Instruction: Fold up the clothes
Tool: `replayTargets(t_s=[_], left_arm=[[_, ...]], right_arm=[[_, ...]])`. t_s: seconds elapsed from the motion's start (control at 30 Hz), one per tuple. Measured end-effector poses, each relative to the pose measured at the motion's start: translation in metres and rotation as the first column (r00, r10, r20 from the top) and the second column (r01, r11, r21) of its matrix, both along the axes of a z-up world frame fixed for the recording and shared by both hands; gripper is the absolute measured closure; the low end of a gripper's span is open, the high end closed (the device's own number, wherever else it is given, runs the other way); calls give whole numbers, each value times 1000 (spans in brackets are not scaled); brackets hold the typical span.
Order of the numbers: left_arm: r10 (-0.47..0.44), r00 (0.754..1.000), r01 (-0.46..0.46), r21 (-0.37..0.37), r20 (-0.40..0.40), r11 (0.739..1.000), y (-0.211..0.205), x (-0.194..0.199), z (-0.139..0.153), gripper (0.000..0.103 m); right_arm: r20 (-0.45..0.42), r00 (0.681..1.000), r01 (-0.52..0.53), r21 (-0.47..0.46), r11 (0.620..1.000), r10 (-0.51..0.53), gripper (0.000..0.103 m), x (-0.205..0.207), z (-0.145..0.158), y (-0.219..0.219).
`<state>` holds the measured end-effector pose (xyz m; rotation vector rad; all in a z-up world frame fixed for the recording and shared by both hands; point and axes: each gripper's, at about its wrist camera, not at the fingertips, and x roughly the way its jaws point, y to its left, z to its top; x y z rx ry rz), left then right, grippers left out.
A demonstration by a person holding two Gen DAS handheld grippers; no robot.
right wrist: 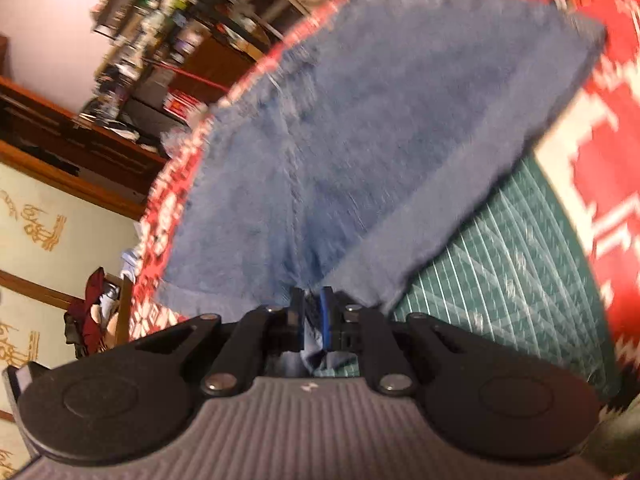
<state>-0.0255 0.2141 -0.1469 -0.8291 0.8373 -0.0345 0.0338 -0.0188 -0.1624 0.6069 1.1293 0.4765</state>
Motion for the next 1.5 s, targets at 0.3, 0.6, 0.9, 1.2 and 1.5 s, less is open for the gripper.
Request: replayTargets(t_s=[0.3, 0.6, 0.9, 1.2, 1.5], left_arm=[[-38, 999, 38, 41, 4, 998, -7, -4, 3, 91], [-109, 992, 94, 195, 67, 976, -25, -13, 20, 89], [-112, 990, 84, 268, 88, 960, -28, -18, 27, 86], [-123, 989, 94, 296, 83, 951, -32, -19, 29, 77], [-145, 986, 108, 333, 88, 937, -38, -19, 33, 67]], right_arm=[[-30, 1000, 3, -12, 1000, -4, 94, -4, -12, 6], [113, 993, -33, -63, 997, 40, 86, -18, 14, 9], [225, 973, -21, -125, 992, 49, 71, -26, 36, 8], [280, 958, -4, -199, 980, 61, 46, -29, 45, 9], [314, 945, -7, -255, 967, 90, 20, -29, 52, 11]])
